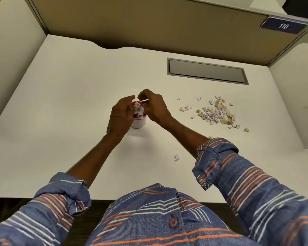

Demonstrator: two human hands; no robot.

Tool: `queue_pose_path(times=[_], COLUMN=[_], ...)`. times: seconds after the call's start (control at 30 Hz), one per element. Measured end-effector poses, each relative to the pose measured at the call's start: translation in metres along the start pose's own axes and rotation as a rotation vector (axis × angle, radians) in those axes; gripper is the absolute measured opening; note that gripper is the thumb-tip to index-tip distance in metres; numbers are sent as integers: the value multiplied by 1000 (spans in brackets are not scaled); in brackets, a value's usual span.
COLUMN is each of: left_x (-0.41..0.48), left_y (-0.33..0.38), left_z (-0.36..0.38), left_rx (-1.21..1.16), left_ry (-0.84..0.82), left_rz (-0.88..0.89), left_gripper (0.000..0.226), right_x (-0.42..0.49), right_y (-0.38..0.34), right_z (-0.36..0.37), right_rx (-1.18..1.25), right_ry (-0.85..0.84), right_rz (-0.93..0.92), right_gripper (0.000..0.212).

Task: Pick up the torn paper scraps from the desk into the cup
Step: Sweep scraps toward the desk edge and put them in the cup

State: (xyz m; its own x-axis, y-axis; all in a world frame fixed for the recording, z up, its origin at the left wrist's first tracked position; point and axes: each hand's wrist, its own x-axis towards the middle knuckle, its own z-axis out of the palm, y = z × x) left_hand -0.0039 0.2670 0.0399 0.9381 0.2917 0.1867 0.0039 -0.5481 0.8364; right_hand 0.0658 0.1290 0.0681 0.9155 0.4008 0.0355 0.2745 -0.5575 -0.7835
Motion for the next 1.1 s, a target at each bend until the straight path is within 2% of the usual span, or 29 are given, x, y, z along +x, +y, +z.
queue_pose_path(times=[0.1,0.17,0.37,0.4,0.47,0.57,0.7,0.8,0.93,1.1], left_x=[0,4,24,28,35,37,47,55,58,64], left_y=[4,3,0,-2,-4,1,11,17,11,7], left_z=[-1,2,7,8,13,20,24,30,37,41], left_rx=[89,178,296,337,391,298,476,645,765,805], left_ry=[-15,-85,-371,-407,-491,-522,-594,-592,-626,-690], left_rz=[158,259,288,282,160,17,-17,-41,-27,-27], left_gripper=[32,25,13,15,22,24,23,25,29,29], right_x=[-5,-10,-61,-73,-98,-134,-174,-197,-212,-223], right_y=[5,14,71,83,108,140,176,194,208,219], right_z=[-6,-12,-45,-53,-68,-89,-108,-117,-119,-114], right_rx=[12,-3,-78,-94,-107,-107,-154,-202,-256,-373], right_ry=[125,188,243,250,274,316,376,391,386,302], right_rz=[4,12,151,178,233,326,410,379,373,335], right_gripper=[12,8,7,7,5,6,8,10,15,18])
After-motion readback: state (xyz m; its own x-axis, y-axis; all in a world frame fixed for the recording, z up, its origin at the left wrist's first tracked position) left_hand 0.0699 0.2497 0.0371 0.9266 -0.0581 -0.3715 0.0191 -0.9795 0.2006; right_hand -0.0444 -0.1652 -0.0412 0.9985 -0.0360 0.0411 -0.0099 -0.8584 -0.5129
